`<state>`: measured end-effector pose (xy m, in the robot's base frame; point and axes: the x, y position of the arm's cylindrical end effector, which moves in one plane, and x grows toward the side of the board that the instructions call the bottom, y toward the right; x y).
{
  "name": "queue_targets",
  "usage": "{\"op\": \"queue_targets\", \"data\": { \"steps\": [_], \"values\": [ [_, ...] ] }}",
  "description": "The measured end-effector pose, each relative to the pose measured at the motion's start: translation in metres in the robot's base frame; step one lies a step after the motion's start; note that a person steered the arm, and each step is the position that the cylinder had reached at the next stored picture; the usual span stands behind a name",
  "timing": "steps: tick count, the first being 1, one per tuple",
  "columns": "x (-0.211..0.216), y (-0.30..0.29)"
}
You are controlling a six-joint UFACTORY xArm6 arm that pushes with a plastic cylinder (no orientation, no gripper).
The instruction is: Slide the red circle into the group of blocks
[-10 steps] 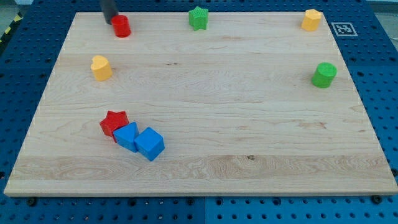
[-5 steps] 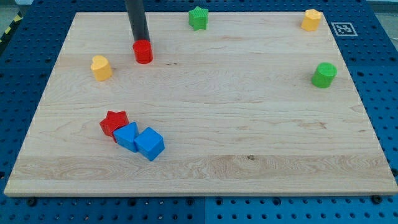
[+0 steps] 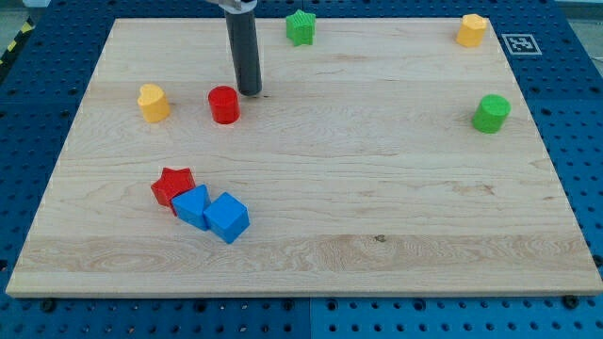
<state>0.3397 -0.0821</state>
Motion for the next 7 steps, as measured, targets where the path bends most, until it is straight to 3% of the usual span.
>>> {"op": "queue_targets", "data": {
  "steps": [1, 3, 7],
  "values": [
    [0.004, -0.015],
    [0.077, -0.015],
    [0.067, -0.044]
  ]
}}
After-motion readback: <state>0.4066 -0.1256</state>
